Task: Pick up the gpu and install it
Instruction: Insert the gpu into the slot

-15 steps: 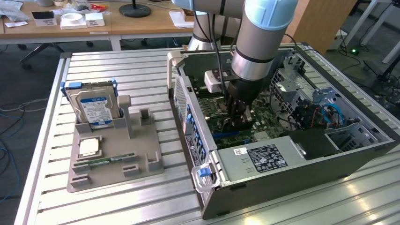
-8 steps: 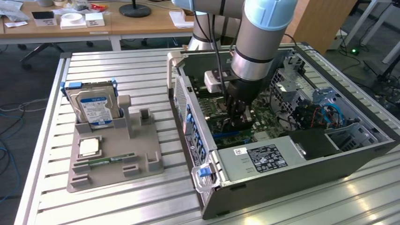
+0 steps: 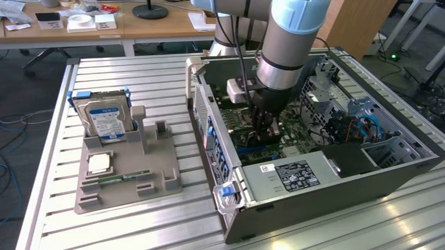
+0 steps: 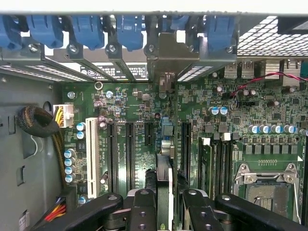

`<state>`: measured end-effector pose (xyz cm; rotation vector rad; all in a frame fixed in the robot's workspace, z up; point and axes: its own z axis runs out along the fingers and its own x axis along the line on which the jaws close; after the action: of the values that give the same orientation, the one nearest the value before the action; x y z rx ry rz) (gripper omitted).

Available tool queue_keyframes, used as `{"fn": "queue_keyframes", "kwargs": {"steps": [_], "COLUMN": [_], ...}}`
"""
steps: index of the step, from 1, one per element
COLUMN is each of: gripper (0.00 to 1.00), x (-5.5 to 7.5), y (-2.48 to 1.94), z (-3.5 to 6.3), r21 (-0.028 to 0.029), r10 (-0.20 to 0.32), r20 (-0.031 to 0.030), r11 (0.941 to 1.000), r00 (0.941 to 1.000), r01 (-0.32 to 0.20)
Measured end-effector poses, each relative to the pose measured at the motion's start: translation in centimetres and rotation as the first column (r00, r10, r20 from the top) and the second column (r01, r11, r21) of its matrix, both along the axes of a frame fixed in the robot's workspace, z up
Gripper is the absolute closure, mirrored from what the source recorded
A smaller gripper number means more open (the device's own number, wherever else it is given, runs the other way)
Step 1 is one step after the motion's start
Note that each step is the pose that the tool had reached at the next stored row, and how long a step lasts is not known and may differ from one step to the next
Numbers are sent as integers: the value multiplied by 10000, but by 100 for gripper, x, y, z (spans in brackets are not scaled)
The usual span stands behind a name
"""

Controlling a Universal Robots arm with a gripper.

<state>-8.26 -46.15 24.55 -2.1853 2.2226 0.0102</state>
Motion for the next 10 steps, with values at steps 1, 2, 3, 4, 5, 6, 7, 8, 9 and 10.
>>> {"fn": "queue_keyframes", "kwargs": {"steps": [1, 2, 3, 4, 5, 6, 7, 8, 9, 10], "gripper": [74, 74, 74, 74, 74, 74, 74, 74, 74, 74], "x": [-3, -5, -8, -9, -11, -13, -16, -17, -19, -19], "y": [1, 1, 2, 3, 4, 5, 5, 5, 5, 5], "z": [-1, -3, -4, -5, -6, -9, -13, -17, -19, -22], "r21": [1, 2, 2, 2, 2, 2, 3, 3, 1, 1], "r10": [0, 1, 2, 3, 3, 2, 3, 3, 3, 4], "r20": [0, 0, 1, 1, 1, 1, 1, 1, 0, 0], "r11": [10000, 10000, 10000, 10000, 10000, 10000, 10000, 10000, 10000, 10000], "r00": [10000, 10000, 10000, 10000, 10000, 10000, 10000, 10000, 10000, 10000], "r01": [0, -1, -2, -3, -3, -2, -3, -3, -3, -4]}}
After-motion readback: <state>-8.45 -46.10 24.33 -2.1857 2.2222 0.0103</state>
